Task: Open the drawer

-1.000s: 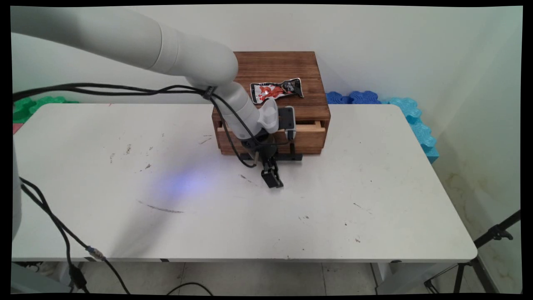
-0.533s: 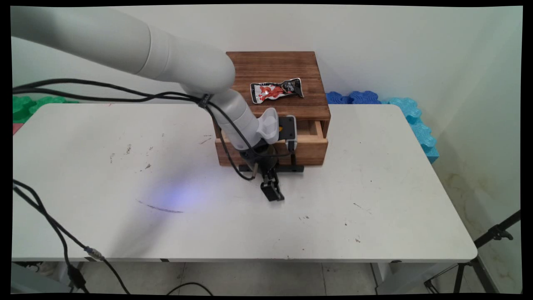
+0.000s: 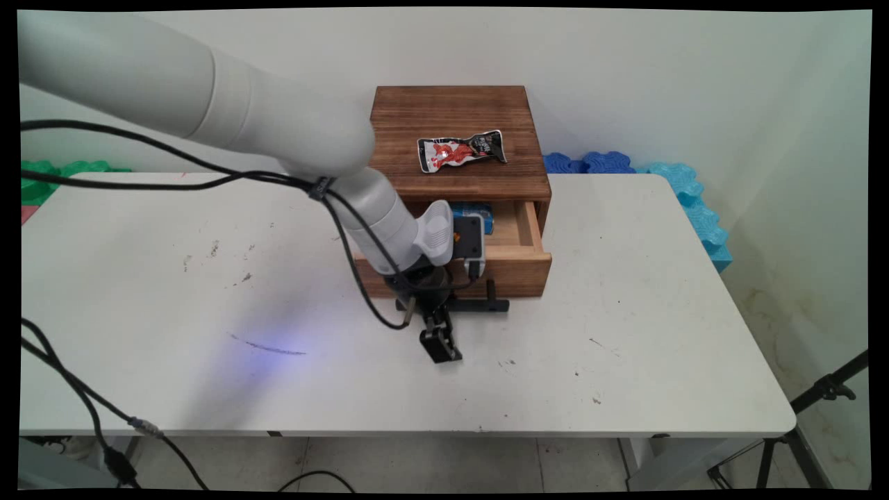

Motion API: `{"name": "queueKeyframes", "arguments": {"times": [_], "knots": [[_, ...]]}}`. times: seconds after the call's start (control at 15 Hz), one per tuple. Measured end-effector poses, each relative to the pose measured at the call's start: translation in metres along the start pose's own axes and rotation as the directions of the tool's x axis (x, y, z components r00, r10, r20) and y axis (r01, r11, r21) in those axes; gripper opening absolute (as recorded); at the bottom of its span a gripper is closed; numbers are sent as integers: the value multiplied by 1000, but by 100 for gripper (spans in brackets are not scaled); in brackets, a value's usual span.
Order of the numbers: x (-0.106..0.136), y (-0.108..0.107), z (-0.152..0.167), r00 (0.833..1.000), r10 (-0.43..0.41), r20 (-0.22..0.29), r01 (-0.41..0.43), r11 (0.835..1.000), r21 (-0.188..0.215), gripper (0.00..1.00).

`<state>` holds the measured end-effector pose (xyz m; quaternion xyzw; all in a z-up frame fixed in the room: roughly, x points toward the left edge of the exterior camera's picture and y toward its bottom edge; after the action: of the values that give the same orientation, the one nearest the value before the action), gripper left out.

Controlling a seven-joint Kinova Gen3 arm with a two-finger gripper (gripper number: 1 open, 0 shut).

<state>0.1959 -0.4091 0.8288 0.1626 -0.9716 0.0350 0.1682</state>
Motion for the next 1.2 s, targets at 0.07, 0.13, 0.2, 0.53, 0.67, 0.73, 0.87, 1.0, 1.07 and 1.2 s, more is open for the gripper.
{"name": "queueKeyframes", "arguments": {"times": [0.07, 0.13, 0.2, 0.53, 0.67, 0.73, 0.87, 1.0, 1.07, 1.2], "knots": [[-2, 5, -1, 1000, 0, -1, 0, 1000, 1, 100], [-3, 11, -2, 1000, 1, -6, -1, 1000, 2, 100], [-4, 16, -4, 1000, 3, -12, -3, 1000, 3, 100], [-8, 46, -10, 999, 7, -44, -7, 1000, 0, 100], [-11, 58, -13, 998, 7, -58, -7, 1000, -9, 100], [-12, 64, -14, 998, 6, -64, -7, 1000, -14, 100], [-15, 75, -16, 997, 6, -71, -8, 1000, -23, 100], [-19, 84, -18, 997, 5, -74, -7, 1000, -30, 100], [-21, 88, -18, 997, 5, -75, -7, 999, -33, 100], [-24, 96, -20, 997, 3, -76, -6, 999, -39, 100]]}}
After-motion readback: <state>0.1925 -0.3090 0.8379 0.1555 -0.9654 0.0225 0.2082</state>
